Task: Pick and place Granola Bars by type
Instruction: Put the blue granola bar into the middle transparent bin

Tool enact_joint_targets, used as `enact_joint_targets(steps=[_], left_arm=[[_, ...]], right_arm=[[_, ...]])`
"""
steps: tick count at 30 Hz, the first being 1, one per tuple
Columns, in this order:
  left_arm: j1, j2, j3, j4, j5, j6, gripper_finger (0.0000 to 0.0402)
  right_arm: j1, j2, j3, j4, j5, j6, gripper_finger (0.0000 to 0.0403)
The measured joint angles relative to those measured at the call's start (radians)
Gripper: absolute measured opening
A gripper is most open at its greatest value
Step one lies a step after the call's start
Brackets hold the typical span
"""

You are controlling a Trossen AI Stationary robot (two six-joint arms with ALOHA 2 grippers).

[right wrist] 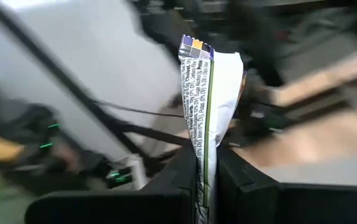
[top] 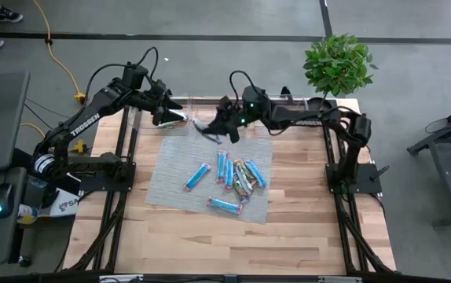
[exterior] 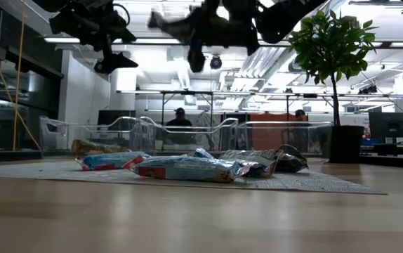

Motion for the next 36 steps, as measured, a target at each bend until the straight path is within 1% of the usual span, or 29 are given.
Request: enact_joint_targets(steps=[2, 5, 10, 14, 16, 20, 23, 27, 31, 33, 36], left_arm=[[0.0, 0.0, 0.0, 0.006, 0.02, 0.0, 0.0357], [0.0, 0.0, 0.0, 0.008, 0.036, 0.0, 0.0357], [0.0, 0.0, 0.0, 0.008, 0.036, 0.0, 0.0357], [0.0, 0.0, 0.0, 0.023, 0.033, -0.019, 0.0357], [0.0, 0.0, 0.0, 0.039, 0.031, -0.034, 0.0357], [0.0, 0.0, 0.0, 0.057, 0.029, -0.057, 0.0357], [0.0, 0.0, 0.0, 0.056, 0.028, -0.06, 0.0357], [0.0, 0.0, 0.0, 0.056, 0.028, -0.076, 0.0357], [0.0, 0.0, 0.0, 0.056, 0.027, -0.079, 0.0357], [0.0, 0.0, 0.0, 0.056, 0.027, -0.08, 0.0357], [0.0, 0.0, 0.0, 0.056, 0.027, -0.087, 0.0357]], right_arm=[[-0.029, 0.0, 0.0, -0.083, 0.032, -0.048, 0.0015], [-0.067, 0.0, 0.0, -0.225, 0.085, -0.16, 0.0013], [-0.107, 0.0, 0.0, -0.41, 0.241, -0.33, 0.0019], [-0.124, 0.0, 0.0, -0.478, 0.388, -0.442, 0.0028], [-0.134, 0.0, 0.0, -0.492, 0.426, -0.473, 0.0033], [-0.153, 0.0, 0.0, -0.52, 0.469, -0.51, 0.0051], [-0.167, 0.0, 0.0, -0.529, 0.478, -0.559, 0.0075], [-0.185, 0.0, 0.0, -0.527, 0.476, -0.573, 0.011], [-0.198, 0.0, 0.0, -0.527, 0.442, -0.59, 0.0138], [-0.203, 0.0, 0.0, -0.524, 0.396, -0.595, 0.0146], [-0.2, 0.0, 0.0, -0.508, 0.247, -0.589, 0.0153]])
